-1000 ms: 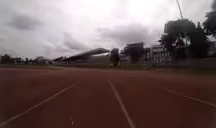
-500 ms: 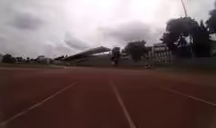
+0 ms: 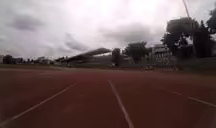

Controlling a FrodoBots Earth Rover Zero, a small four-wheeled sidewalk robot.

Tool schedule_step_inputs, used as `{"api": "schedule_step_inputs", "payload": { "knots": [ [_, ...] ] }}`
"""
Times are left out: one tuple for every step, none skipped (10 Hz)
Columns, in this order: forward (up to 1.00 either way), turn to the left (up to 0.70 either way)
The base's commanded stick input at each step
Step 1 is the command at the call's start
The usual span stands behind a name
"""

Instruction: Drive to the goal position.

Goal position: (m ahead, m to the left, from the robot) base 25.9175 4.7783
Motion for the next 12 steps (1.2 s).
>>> {"api": "schedule_step_inputs", "payload": {
  "knots": [
    [0.7,0.0],
    [0.7,0.0],
    [0.7,0.0],
    [0.7,0.0],
    [0.7,0.0],
    [0.7,0.0],
    [0.7,0.0],
    [0.7,0.0],
    [0.7,0.0],
    [0.7,0.0],
    [0.7,0.0],
    [0.7,0.0]
  ]
}}
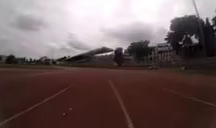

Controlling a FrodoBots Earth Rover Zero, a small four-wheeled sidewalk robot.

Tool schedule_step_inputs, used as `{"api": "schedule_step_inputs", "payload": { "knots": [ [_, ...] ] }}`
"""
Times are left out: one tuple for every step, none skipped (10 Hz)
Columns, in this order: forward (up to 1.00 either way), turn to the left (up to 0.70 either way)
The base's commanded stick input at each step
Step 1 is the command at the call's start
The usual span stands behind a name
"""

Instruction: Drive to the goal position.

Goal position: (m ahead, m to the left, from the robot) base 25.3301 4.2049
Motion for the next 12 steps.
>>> {"api": "schedule_step_inputs", "payload": {
  "knots": [
    [0.7,0.0],
    [0.7,0.0],
    [0.7,0.0],
    [0.7,0.0],
    [0.7,0.0],
    [0.7,0.0],
    [0.7,0.0],
    [0.7,0.0],
    [0.7,0.0],
    [0.7,0.0],
    [0.7,0.0],
    [0.7,0.0]
  ]
}}
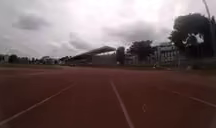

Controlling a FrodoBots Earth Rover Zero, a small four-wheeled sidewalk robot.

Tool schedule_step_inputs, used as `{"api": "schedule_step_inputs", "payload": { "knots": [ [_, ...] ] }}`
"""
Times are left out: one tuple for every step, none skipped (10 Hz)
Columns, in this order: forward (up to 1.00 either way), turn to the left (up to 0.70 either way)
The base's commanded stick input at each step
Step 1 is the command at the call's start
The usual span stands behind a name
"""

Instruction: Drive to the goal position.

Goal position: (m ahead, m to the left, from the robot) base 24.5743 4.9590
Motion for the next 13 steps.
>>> {"api": "schedule_step_inputs", "payload": {
  "knots": [
    [0.7,0.0],
    [0.7,0.0],
    [0.7,0.0],
    [0.7,0.0],
    [0.7,0.0],
    [0.7,0.0],
    [0.7,0.0],
    [0.7,0.0],
    [0.7,0.0],
    [0.7,0.0],
    [0.7,0.0],
    [0.7,0.0],
    [0.7,0.0]
  ]
}}
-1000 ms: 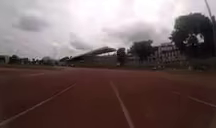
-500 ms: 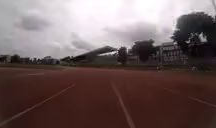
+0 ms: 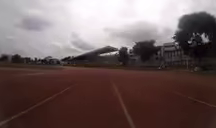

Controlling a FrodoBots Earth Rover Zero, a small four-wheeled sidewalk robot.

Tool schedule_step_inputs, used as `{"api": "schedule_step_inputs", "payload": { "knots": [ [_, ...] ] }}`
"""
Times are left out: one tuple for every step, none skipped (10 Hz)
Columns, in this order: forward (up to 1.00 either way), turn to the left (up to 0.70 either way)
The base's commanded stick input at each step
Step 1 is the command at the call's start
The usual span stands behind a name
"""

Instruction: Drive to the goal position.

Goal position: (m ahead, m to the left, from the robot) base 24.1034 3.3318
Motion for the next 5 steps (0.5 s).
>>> {"api": "schedule_step_inputs", "payload": {
  "knots": [
    [0.7,0.0],
    [0.7,0.0],
    [0.7,0.0],
    [0.7,0.0],
    [0.7,0.0]
  ]
}}
